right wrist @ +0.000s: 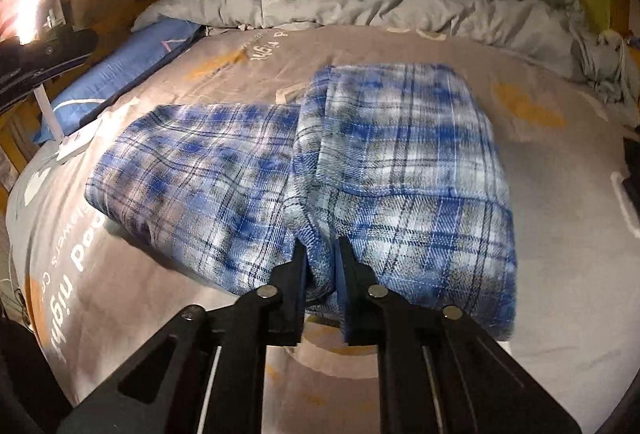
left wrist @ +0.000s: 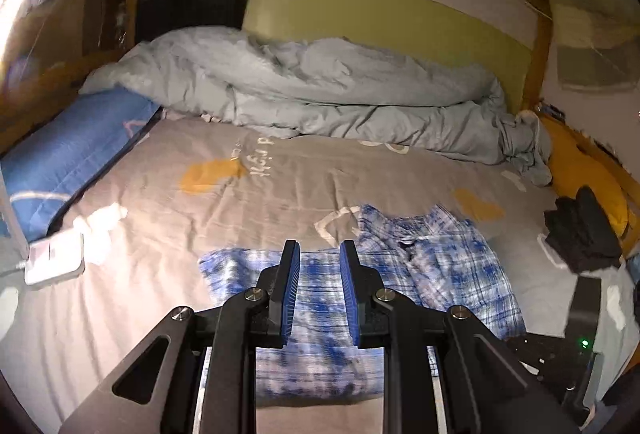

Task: Fold large clothes

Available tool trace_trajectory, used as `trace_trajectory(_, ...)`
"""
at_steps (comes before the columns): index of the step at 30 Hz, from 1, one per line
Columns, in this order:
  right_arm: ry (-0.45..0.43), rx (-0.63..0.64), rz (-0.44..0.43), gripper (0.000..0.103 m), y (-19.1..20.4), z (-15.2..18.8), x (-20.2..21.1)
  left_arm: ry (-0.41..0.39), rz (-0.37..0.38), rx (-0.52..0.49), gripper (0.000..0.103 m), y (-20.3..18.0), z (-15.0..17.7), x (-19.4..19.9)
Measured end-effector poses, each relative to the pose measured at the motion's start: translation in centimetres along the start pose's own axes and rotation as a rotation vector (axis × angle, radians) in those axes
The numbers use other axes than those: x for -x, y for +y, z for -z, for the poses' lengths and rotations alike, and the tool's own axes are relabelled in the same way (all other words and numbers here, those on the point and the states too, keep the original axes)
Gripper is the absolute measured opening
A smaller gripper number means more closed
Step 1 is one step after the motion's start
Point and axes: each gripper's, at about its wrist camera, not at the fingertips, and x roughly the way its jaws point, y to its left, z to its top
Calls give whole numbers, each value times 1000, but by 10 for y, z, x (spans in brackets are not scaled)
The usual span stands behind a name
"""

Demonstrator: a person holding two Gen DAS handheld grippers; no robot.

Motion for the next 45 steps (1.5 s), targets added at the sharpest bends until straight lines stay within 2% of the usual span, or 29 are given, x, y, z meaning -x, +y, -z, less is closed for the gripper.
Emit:
trace_trajectory(1, -2, -3, -24, 24, 0, 0, 3, 10, 1, 24, 32, 7, -1, -1)
trace_trajectory(2, -2, -10, -52, 38, -1, 0, 7, 27, 6, 57, 36, 17, -1, -3)
trace_trajectory(3, -7, -20, -78, 51, -1, 0, 12, 38, 6, 72, 44, 23, 0, -6)
trace_trajectory(4, -16, -21, -92, 53, -1, 0, 18, 53, 3, 84, 53, 30, 2, -9)
trace_trajectory(6, -36, 7, -75, 53, 0, -1, 30, 84, 20, 66, 60, 36, 5, -16)
trace_trajectory(8, -67, 24, -52, 56, -2, -2, 42, 109, 29, 33, 62, 39, 11, -21)
trace_trajectory(11, -113, -9, -26, 62, -17, -4, 56, 138, -30, 2, 78, 40, 22, -27)
trace_trajectory(12, -127, -33, -9, 62, -24, -6, 58, 147, -38, 11, 84, 43, 25, -29)
trace_trajectory(14, -139, -69, -6, 62, -33, -8, 58, 186, -61, 47, 85, 54, 34, -35)
trace_trajectory(16, -124, -97, -67, 59, -37, -10, 51, 223, -67, 87, 85, 67, 42, -43)
trace_trajectory(19, -75, -143, -171, 50, -37, -12, 33, 291, -47, 167, 85, 85, 56, -57)
trace_trajectory(21, -19, -169, -191, 33, -34, -14, 14, 359, 38, 276, 85, 102, 70, -71)
trace_trajectory(23, 16, -185, -160, 27, -31, -15, -5, 381, 110, 400, 82, 119, 84, -81)
trace_trajectory(25, 27, -191, -149, 25, -29, -14, -20, 368, 161, 447, 78, 126, 92, -85)
trace_trajectory(26, 29, -188, -139, 24, -28, -14, -24, 349, 175, 442, 77, 125, 93, -85)
trace_trajectory(29, 27, -156, -121, 23, -23, -14, -28, 323, 253, 417, 65, 116, 96, -91)
trace_trajectory(30, 32, -146, -120, 23, -23, -14, -28, 316, 244, 413, 59, 114, 98, -93)
trace_trajectory(31, 38, -141, -121, 23, -24, -15, -28, 300, 229, 412, 45, 114, 99, -93)
trace_trajectory(32, 46, -141, -126, 21, -25, -16, -28, 250, 189, 432, 37, 114, 100, -89)
trace_trajectory(33, 57, -144, -134, 21, -27, -16, -27, 208, 174, 457, 22, 113, 99, -83)
trace_trajectory(34, 67, -143, -141, 21, -27, -16, -25, 168, 179, 459, 18, 109, 94, -74)
trace_trajectory(35, 74, -136, -146, 21, -28, -15, -23, 141, 179, 424, 17, 101, 86, -68)
trace_trajectory(37, 78, -124, -156, 21, -29, -13, -19, 62, 174, 283, 16, 73, 66, -48)
trace_trajectory(42, 77, -156, -184, 20, -36, -8, -29, -52, 355, 163, 14, 12, 35, -2)
trace_trajectory(45, 94, -163, -183, 20, -34, -13, -25, -71, 408, 82, 14, -28, 27, 7)
